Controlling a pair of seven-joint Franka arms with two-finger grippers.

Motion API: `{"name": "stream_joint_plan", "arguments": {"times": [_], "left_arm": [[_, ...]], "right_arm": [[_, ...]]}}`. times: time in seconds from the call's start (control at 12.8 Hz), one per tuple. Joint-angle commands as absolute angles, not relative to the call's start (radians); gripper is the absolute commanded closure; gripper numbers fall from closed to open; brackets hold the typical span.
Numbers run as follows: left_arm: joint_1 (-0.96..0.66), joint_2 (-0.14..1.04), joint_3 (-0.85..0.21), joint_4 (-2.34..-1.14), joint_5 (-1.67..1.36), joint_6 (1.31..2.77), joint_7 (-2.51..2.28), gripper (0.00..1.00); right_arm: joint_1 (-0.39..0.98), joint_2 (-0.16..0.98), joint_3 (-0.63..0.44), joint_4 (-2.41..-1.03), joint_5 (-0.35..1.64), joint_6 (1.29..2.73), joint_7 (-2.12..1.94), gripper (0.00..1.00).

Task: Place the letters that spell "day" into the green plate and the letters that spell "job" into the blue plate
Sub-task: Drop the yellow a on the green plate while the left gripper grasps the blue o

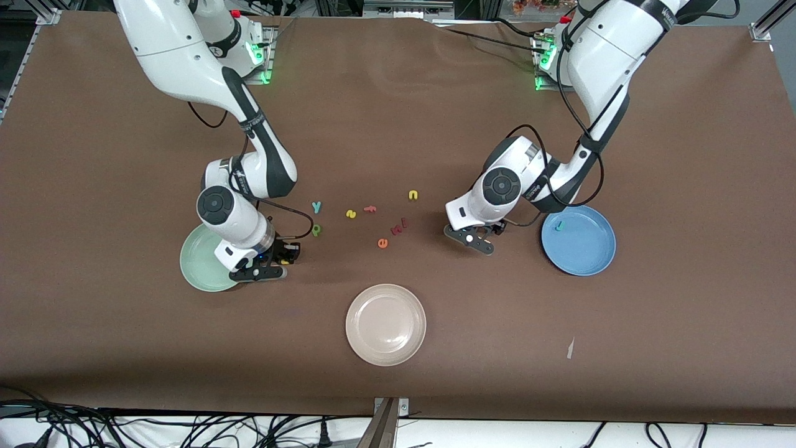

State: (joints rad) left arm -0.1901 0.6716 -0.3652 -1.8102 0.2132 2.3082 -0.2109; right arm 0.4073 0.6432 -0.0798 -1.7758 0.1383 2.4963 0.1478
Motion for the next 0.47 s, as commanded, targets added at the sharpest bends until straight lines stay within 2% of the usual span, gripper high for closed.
{"name": "stream_joint_plan", "arguments": {"times": [0.0, 0.08, 0.23, 0.31, 0.39], "left_arm": [[-0.192, 0.67, -0.368, -1.818, 0.244, 2.321, -0.233, 0.43], [-0.192, 0.672, -0.367, -1.818, 0.244, 2.322, -0.233, 0.55], [-0.192, 0.68, -0.367, -1.816, 0.245, 2.322, -0.233, 0.57], [-0.192, 0.681, -0.367, -1.816, 0.244, 2.329, -0.233, 0.57], [-0.189, 0.681, -0.368, -1.818, 0.245, 2.335, -0.233, 0.67]], "right_arm": [[0.361, 0.505, -0.077, -1.812, 0.068, 2.364, 0.108, 0.71], [0.329, 0.485, -0.077, -1.813, 0.063, 2.337, 0.041, 0.71], [0.257, 0.472, -0.075, -1.821, 0.063, 2.33, -0.098, 0.7], [0.221, 0.469, -0.075, -1.831, 0.063, 2.33, -0.154, 0.66], [0.191, 0.469, -0.075, -1.848, 0.063, 2.333, -0.202, 0.49]]}}
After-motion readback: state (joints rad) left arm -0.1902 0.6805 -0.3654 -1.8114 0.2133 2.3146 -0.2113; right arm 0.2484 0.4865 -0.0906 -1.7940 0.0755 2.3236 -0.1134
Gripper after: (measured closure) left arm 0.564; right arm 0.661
